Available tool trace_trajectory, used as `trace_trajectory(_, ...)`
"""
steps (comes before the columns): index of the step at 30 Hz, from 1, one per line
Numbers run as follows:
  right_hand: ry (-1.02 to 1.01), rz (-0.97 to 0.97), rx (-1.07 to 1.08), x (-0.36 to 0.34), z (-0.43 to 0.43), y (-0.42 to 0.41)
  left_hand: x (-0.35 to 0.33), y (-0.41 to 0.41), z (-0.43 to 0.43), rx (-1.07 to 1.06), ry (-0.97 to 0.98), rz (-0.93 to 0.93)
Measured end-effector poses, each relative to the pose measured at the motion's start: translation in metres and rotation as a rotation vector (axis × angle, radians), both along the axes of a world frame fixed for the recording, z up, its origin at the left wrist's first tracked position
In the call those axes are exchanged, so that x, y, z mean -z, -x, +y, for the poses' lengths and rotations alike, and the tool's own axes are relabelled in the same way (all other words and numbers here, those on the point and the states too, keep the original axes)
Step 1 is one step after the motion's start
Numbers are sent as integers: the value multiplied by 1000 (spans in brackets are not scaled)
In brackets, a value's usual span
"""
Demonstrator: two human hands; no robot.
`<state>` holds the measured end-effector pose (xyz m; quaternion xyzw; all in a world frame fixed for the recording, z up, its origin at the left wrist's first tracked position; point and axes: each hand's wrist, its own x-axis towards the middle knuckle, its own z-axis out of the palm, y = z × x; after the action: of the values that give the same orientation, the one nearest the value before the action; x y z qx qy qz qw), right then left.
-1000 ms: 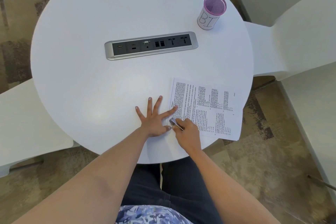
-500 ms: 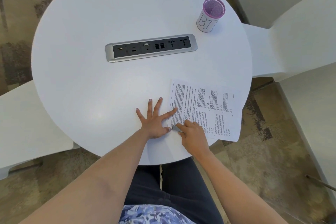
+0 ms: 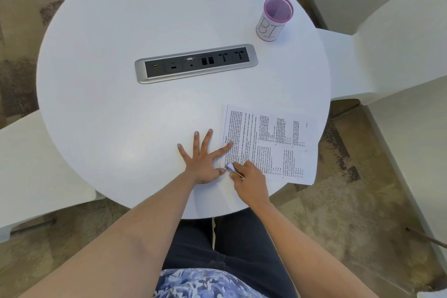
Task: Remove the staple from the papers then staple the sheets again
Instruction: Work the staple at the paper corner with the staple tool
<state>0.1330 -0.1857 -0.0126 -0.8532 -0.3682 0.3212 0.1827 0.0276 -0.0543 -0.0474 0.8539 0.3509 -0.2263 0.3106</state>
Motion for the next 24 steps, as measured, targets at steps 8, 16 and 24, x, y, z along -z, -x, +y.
trace_trajectory(8, -84, 152, 323, 3, 17, -2, -1, 0, 1, 2, 6, -2)
trace_trajectory(16, -38, -66, 248, 10, -18, -26, -3, 1, -4, -71, -27, -102)
trace_trajectory(24, -74, -42, 276, 9, -16, -24, -33, -23, -55, -543, -50, -225)
